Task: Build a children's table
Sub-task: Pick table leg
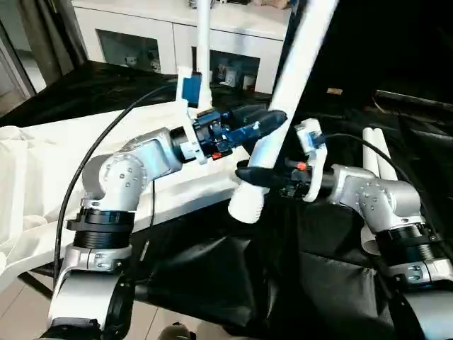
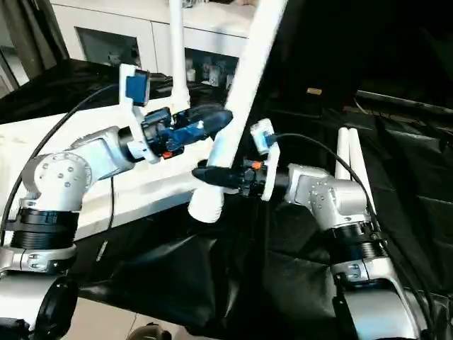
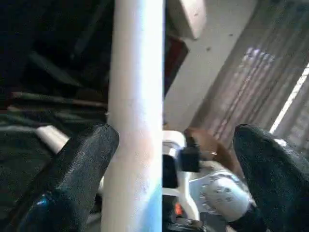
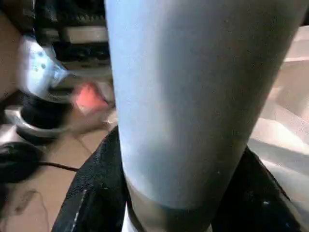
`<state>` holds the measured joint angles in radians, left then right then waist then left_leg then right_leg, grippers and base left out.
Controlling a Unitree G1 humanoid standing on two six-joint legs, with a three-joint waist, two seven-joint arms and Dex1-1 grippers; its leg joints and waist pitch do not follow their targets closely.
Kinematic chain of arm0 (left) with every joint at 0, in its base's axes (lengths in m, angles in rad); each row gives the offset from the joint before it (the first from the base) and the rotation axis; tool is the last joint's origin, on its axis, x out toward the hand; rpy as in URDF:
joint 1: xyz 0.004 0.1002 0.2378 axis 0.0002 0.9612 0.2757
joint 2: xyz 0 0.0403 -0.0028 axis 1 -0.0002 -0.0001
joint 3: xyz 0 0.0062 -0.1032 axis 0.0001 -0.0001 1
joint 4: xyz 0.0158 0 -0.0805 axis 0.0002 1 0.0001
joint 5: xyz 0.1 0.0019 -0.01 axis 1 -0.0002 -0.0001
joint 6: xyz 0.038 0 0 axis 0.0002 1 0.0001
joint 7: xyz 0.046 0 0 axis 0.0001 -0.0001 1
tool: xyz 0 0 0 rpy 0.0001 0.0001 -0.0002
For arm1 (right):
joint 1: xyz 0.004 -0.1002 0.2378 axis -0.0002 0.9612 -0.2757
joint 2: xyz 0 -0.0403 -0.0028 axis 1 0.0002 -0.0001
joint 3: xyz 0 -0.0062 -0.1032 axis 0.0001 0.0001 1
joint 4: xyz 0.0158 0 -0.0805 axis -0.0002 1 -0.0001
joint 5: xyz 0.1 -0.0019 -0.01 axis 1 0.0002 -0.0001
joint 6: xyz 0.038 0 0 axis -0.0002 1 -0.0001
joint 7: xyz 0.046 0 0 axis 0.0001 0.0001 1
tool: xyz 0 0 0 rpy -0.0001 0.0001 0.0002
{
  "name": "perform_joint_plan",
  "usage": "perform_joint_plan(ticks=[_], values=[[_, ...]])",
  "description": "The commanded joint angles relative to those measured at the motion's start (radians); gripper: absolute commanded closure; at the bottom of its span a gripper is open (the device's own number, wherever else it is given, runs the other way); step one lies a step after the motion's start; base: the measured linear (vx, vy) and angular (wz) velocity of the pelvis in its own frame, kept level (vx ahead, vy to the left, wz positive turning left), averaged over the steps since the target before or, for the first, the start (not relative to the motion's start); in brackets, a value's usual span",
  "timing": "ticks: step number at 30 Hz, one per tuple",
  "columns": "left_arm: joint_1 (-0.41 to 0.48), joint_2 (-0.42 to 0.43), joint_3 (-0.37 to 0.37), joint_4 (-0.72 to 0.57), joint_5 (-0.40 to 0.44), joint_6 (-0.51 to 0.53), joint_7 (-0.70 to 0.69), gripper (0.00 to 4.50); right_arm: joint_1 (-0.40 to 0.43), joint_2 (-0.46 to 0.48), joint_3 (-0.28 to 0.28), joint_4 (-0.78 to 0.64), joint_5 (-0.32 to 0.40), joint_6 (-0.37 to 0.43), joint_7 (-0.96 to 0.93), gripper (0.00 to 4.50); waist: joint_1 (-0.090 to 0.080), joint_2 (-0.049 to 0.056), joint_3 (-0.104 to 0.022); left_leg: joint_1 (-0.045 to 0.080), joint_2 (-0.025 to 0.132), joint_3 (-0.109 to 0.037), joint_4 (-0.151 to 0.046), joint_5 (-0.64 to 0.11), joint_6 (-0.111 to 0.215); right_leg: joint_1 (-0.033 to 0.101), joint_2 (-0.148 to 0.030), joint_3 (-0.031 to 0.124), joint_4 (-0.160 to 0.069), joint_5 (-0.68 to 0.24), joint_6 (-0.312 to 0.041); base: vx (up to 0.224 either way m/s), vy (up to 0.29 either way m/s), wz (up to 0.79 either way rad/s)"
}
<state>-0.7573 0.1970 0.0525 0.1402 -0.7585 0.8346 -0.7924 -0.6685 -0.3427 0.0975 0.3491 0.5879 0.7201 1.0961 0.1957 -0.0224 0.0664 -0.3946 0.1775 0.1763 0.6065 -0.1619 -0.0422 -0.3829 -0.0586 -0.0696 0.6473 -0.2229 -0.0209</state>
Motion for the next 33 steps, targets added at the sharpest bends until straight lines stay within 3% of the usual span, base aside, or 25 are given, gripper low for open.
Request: perform_joint_plan(ticks=[1, 2, 3, 8, 15, 16, 18, 26, 33], values=[[-0.03, -0.003, -0.058, 0.001, 0.046, -0.01, 0.029, 0.0, -0.029, 0.009, 0.015, -0.031, -0.04, -0.033, -0.045, 2.61, -0.006, 0.012, -0.081, 0.031, 0.061, -0.028, -0.073, -0.188, -0.06, 0.04, -0.1, 0.056, -0.08, -0.097, -0.166, 0.0, 0.0, 0.0], [-0.028, 0.007, -0.092, 0.003, 0.107, -0.043, 0.055, 0.0, -0.038, 0.021, 0.013, -0.028, -0.06, -0.048, -0.08, 2.61, -0.007, 0.006, -0.081, 0.03, 0.06, -0.028, -0.074, -0.182, -0.057, 0.042, -0.098, 0.056, -0.079, -0.091, -0.16, 0.0, 0.0, 0.0], [-0.029, 0.002, -0.096, 0.01, 0.132, -0.051, 0.087, 0.0, -0.044, 0.03, 0.009, -0.031, -0.067, -0.051, -0.104, 2.61, -0.006, 0.008, -0.081, 0.03, 0.061, -0.029, -0.075, -0.179, -0.057, 0.04, -0.1, 0.057, -0.079, -0.089, -0.157, 0.0, 0.0, 0.0], [-0.038, -0.025, -0.1, 0.044, 0.208, -0.092, 0.186, 0.0, -0.055, 0.057, 0.019, -0.063, -0.103, -0.078, -0.169, 2.62, -0.005, 0.007, -0.083, 0.029, 0.06, -0.027, -0.072, -0.151, -0.054, 0.042, -0.099, 0.056, -0.075, -0.045, -0.157, 0.0, 0.0, 0.0], [-0.065, -0.085, -0.004, 0.102, 0.209, -0.128, 0.332, 0.7, -0.051, 0.093, 0.016, -0.095, -0.142, -0.096, -0.247, 2.62, -0.01, 0.007, -0.082, 0.026, 0.058, -0.027, -0.071, -0.167, -0.056, 0.045, -0.098, 0.056, -0.077, -0.037, -0.169, 0.0, 0.0, 0.0], [-0.07, -0.099, 0.024, 0.114, 0.208, -0.148, 0.372, 0.74, -0.049, 0.098, 0.014, -0.101, -0.142, -0.094, -0.257, 2.62, -0.015, 0.004, -0.08, 0.022, 0.056, -0.03, -0.074, -0.171, -0.051, 0.051, -0.099, 0.056, -0.077, -0.041, -0.152, 0.0, 0.0, 0.0], [-0.068, -0.112, 0.042, 0.118, 0.218, -0.169, 0.412, 0.91, -0.042, 0.104, 0.01, -0.113, -0.141, -0.089, -0.275, 2.62, -0.021, -0.001, -0.081, 0.028, 0.057, -0.028, -0.073, -0.167, -0.044, 0.047, -0.102, 0.056, -0.083, -0.065, -0.145, 0.0, 0.0, 0.0], [-0.07, -0.163, 0.118, 0.126, 0.168, -0.177, 0.469, 1.5, -0.035, 0.128, -0.009, -0.139, -0.147, -0.078, -0.307, 2.62, -0.029, 0.005, -0.08, 0.027, 0.058, -0.026, -0.072, -0.154, -0.036, 0.046, -0.099, 0.056, -0.079, -0.022, -0.175, 0.0, 0.0, 0.0], [-0.12, -0.139, 0.134, 0.202, 0.206, -0.216, 0.497, 2.12, -0.074, 0.124, -0.014, -0.107, -0.151, -0.087, -0.31, 2.62, -0.031, 0.001, -0.08, 0.028, 0.058, -0.027, -0.074, -0.156, -0.037, 0.046, -0.099, 0.057, -0.081, -0.046, -0.155, 0.0, 0.0, 0.0]])
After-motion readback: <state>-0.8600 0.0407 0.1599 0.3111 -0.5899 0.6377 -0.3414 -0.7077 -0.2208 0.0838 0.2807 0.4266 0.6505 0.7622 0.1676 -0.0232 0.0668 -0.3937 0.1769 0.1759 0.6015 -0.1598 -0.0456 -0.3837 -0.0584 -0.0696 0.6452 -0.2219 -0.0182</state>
